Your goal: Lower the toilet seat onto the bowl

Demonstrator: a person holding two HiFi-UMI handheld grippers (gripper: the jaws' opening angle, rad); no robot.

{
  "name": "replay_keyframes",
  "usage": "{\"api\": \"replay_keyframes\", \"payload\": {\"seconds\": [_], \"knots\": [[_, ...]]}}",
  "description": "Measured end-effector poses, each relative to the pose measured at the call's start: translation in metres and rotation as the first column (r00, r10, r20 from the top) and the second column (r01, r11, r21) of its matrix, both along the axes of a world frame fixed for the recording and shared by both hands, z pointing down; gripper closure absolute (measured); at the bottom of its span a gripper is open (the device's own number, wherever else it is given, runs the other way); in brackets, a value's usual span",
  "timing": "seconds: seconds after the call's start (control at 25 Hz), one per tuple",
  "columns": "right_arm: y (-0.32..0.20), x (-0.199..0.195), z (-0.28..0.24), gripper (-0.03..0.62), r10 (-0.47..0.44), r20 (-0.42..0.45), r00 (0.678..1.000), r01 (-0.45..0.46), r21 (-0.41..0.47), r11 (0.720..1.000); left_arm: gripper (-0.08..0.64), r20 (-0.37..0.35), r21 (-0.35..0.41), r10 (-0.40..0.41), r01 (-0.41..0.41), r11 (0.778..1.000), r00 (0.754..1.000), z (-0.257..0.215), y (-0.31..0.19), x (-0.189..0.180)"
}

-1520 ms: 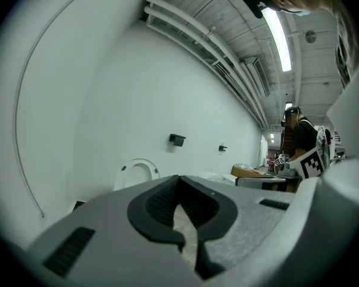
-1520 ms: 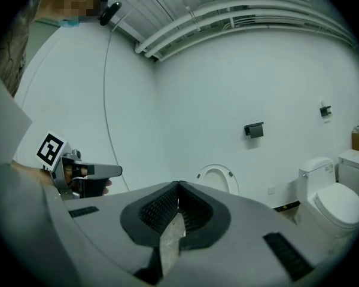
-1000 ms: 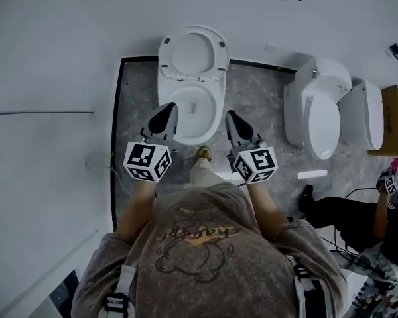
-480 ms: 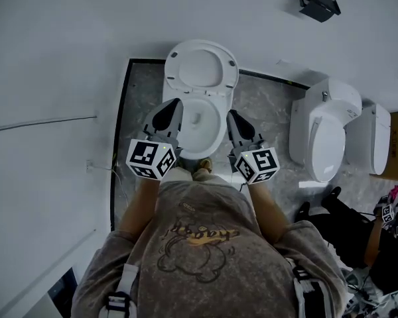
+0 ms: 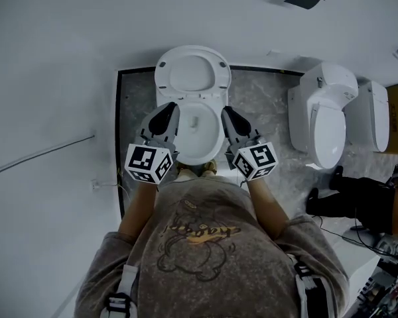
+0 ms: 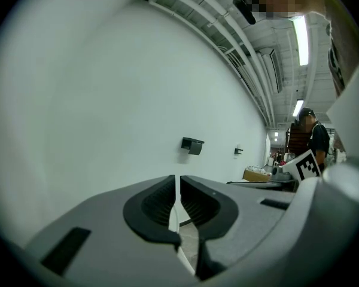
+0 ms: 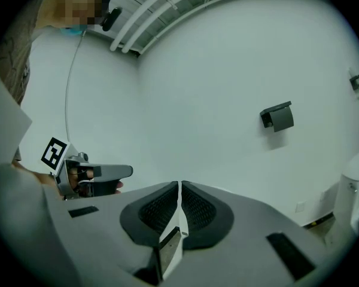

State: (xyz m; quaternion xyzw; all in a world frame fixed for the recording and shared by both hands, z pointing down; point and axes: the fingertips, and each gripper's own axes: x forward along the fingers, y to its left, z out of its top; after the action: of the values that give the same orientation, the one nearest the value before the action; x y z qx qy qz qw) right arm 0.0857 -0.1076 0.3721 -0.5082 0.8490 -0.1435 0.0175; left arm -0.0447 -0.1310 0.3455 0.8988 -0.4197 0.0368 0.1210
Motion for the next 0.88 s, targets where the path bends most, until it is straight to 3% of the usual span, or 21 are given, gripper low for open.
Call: {"api": "replay_keyframes", "payload": {"seconds": [0.2,0.24,0.32,0.4,0.56,0.88], "knots": [[-0.017,-0.005,0.0,0.561,-0.011,-0.006,1.0,0.012,0.014,1.0,0.45,-0.003,-0.005,0.056,-0.056,0.998,0.998,0.004,-0.016,0.007],[-0.021,-0.007,0.001,0.534,-0.022,0.002,1.0,0.022,0.013,1.0,0.432,-0.002,-0.006,0.063,-0.063,0.998,0.998,0.005,-0.019,0.008],[-0.026,-0.011,0.001,0.375,-0.055,0.02,0.998,0.055,0.01,0.998,0.404,-0.002,-0.009,0.074,-0.074,0.997,0.997,0.006,-0.024,0.011],[-0.028,-0.014,0.002,0.323,-0.084,0.021,0.996,0.084,0.017,0.996,0.374,0.004,-0.005,0.082,-0.082,0.997,0.997,0.007,-0.027,0.014],[-0.041,-0.013,0.009,0.319,-0.093,-0.001,0.996,0.093,0.001,0.996,0.33,0.033,-0.003,0.098,-0.098,0.995,0.995,0.014,-0.039,0.017],[-0.096,-0.005,0.037,0.319,-0.137,-0.116,0.984,0.135,-0.026,0.99,0.326,0.114,0.002,0.11,-0.111,0.994,0.987,0.041,-0.086,0.024]]}}
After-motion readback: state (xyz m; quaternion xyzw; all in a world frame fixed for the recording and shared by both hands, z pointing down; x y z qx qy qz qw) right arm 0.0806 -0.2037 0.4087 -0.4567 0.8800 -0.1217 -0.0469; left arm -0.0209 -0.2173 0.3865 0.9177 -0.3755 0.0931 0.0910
